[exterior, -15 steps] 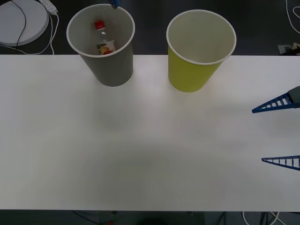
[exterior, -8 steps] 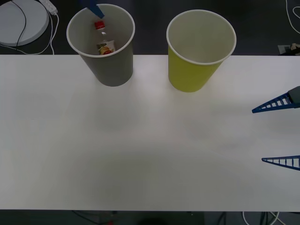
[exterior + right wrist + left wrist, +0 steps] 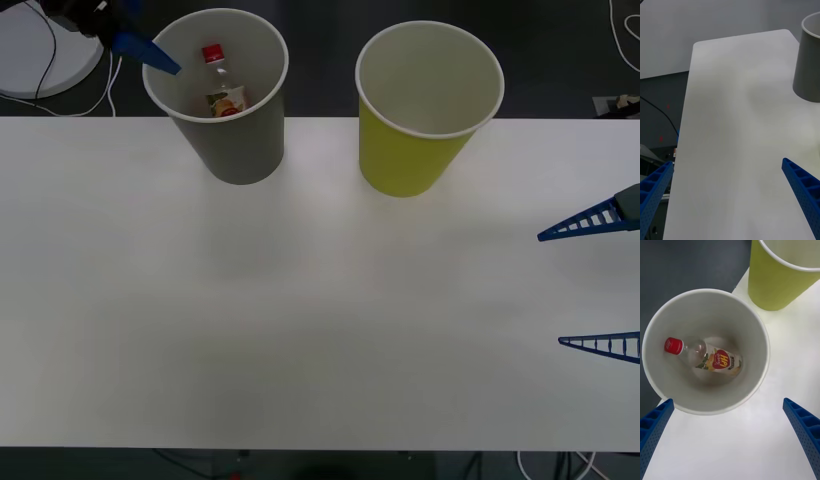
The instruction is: Put the can into the green bin and the plastic bottle into the gray bin
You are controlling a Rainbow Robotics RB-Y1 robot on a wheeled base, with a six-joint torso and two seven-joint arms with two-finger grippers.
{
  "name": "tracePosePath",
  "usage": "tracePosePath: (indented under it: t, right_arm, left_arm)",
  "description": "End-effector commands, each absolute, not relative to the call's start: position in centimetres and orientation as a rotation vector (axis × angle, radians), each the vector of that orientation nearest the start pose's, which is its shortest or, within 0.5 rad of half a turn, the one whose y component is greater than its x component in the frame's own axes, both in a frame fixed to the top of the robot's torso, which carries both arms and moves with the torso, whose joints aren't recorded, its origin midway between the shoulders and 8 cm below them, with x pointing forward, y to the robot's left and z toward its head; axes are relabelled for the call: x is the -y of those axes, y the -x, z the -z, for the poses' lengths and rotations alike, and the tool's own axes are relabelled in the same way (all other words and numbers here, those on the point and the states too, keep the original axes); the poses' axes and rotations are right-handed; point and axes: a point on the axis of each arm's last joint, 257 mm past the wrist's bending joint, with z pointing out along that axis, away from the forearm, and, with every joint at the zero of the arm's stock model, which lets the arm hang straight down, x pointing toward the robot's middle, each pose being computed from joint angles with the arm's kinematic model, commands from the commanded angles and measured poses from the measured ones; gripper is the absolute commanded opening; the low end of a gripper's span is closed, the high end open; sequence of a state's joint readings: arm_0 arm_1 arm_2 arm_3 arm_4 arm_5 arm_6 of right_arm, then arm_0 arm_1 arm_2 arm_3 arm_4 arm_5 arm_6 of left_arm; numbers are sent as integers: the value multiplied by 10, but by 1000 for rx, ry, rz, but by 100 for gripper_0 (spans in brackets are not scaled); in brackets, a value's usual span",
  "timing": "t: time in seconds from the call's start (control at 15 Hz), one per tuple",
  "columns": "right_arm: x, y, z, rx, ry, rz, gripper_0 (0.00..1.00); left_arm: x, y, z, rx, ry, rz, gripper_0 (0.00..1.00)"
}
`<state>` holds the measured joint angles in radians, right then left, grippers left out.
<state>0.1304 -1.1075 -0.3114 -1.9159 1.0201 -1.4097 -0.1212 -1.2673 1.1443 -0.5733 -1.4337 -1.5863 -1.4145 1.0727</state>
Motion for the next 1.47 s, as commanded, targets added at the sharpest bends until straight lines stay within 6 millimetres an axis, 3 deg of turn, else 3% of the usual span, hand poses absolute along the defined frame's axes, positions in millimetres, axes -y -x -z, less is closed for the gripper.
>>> tracePosePath:
  t: [0.07, 0.67, 1.47]
  right_arm:
    - [251, -308, 103, -1457, 1595, -582, 100]
    - [251, -308, 103, -1457, 1595, -582, 100]
    - [251, -308, 103, -1457, 1595, -582, 100]
  left_arm:
    - [-223, -519, -35, -2048, -1286, 88, 100]
    - [-253, -449, 7, -1868, -1367, 260, 100]
    - [-272, -375, 67, -1636, -1522, 416, 100]
